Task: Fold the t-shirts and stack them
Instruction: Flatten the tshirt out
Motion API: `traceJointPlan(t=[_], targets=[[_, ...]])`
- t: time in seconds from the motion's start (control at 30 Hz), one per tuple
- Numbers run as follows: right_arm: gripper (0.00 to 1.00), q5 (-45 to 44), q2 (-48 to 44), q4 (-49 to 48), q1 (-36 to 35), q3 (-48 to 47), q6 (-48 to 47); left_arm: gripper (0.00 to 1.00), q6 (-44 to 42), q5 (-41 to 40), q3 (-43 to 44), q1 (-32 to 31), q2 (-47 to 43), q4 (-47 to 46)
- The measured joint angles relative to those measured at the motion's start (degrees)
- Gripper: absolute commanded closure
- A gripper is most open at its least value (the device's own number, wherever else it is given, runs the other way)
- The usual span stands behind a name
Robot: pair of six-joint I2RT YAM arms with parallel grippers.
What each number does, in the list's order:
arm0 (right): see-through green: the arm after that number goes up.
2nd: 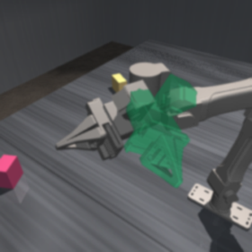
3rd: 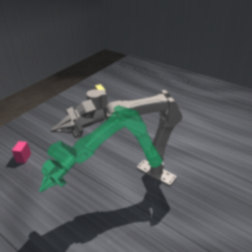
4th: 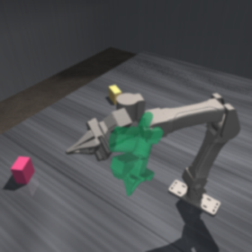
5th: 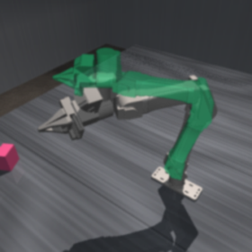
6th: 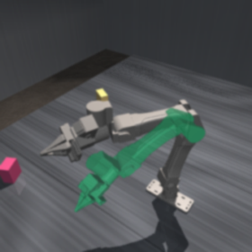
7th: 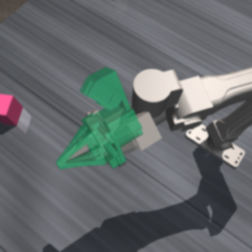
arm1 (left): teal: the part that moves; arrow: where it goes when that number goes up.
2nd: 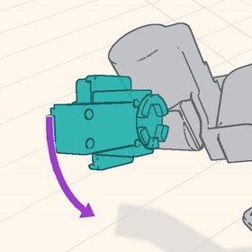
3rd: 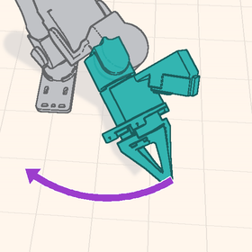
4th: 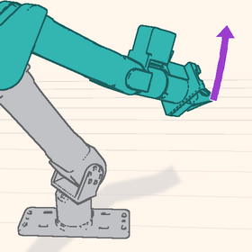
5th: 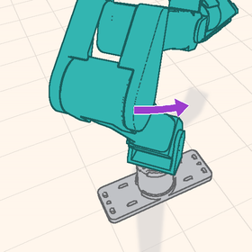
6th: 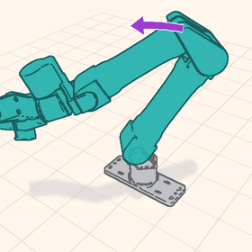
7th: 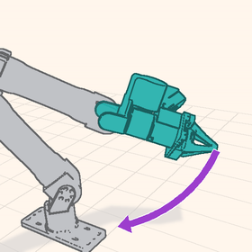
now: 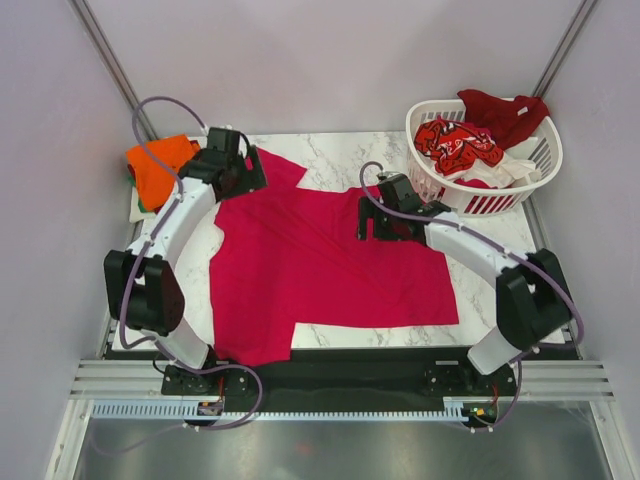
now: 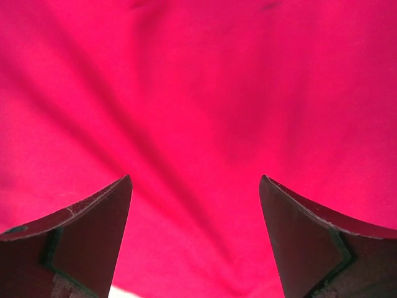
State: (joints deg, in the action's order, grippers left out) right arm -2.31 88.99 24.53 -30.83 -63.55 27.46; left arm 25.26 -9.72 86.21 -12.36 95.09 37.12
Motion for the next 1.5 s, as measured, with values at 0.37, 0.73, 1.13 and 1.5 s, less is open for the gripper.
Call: traceJointPlan(t=[0.37, 0.73, 1.13, 1.5], targets=[[0.11, -0.7, 22.4, 2.1, 6.5, -11.9, -2.9, 0.07, 2.3, 12.2, -18.8, -3.1, 7.1, -8.4], [0.11, 0.2, 33.2, 2.6, 6.3, -26.9, -4.7, 0.08, 4.0, 12.4, -12.5, 2.3, 15.1, -12.8], [0.10, 3.3, 45.2, 4.1, 9.1, -46.2, -4.9, 0.07, 4.2, 12.9, 3.4, 6.2, 25.4, -11.0], [0.09, 9.0, 32.9, 5.7, 10.3, -35.8, -6.2, 0.00, 3.0, 5.6, 0.1, 1.6, 7.0, -4.3]])
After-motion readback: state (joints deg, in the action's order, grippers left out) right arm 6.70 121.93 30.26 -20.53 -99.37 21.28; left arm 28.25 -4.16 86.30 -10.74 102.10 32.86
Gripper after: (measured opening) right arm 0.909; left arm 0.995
